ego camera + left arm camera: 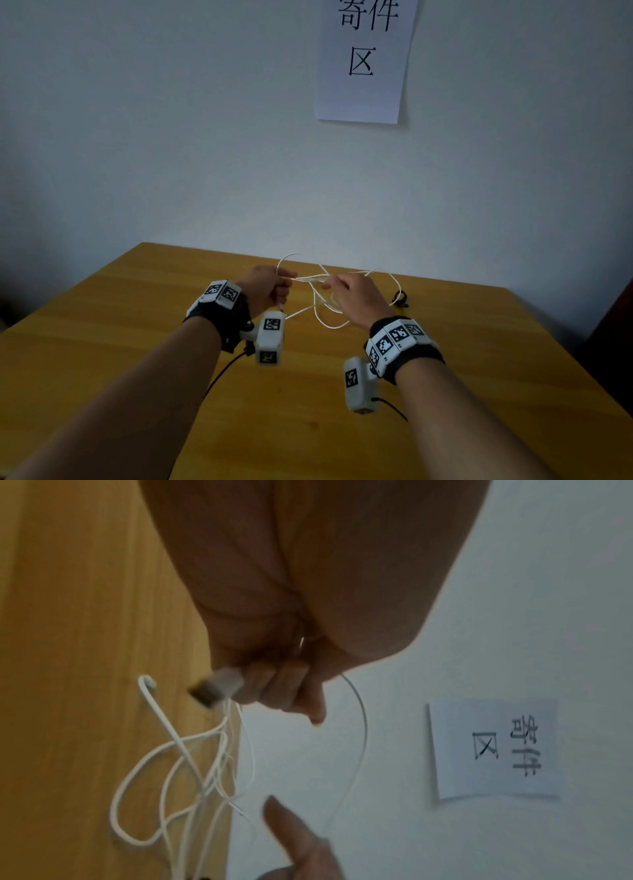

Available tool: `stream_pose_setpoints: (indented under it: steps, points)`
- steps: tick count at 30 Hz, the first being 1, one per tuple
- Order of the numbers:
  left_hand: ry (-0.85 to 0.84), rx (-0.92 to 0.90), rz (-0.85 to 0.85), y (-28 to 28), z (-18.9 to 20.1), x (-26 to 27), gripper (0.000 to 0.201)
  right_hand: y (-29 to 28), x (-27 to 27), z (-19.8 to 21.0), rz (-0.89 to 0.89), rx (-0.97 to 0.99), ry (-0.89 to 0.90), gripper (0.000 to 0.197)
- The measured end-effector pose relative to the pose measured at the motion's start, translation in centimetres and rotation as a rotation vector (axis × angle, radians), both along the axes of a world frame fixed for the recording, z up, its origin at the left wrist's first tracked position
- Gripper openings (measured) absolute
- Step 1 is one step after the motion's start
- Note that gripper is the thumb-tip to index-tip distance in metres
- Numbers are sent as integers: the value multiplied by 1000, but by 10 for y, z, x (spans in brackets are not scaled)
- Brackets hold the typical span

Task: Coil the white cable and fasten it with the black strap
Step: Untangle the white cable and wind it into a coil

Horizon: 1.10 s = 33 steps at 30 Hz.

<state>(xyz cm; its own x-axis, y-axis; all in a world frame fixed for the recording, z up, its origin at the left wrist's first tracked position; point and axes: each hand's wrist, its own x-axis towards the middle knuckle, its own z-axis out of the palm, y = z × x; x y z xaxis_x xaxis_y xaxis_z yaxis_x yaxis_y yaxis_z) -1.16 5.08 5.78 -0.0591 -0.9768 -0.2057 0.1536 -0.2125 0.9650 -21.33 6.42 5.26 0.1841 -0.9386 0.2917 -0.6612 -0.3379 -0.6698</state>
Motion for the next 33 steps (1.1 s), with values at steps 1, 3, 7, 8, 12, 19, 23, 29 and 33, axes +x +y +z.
stream_pose_setpoints:
  steps: [1, 3, 7, 8, 12, 19, 23, 29, 33]
  points:
    - [77, 35, -28, -1, 3, 1, 19, -1, 1, -1, -5, 16, -17, 34]
    - [158, 65, -129, -3, 6, 5, 19, -2, 2, -4, -24, 29, -41, 36]
    - [183, 15, -310, 0, 12, 1, 32, -3, 4, -8, -24, 73, 7, 36]
    - [189, -2, -323, 1, 12, -2, 35, -3, 5, -10, -8, 92, 48, 35]
    - [247, -124, -291, 6, 13, -22, 37, -3, 13, -14, 87, 176, 149, 34]
    - [-290, -322, -158, 6, 13, -44, 39, 5, 22, -7, 147, 289, 167, 26]
    - [-664, -367, -288, -3, 7, -47, 54, 5, 20, -5, 133, 276, 172, 22]
    - [-1179, -520, -310, 0, 18, -51, 54, 5, 15, -3, 67, 313, 361, 31]
    - [-1540, -427, -295, -12, 21, -30, 50, 9, -4, -9, 19, 413, 406, 33]
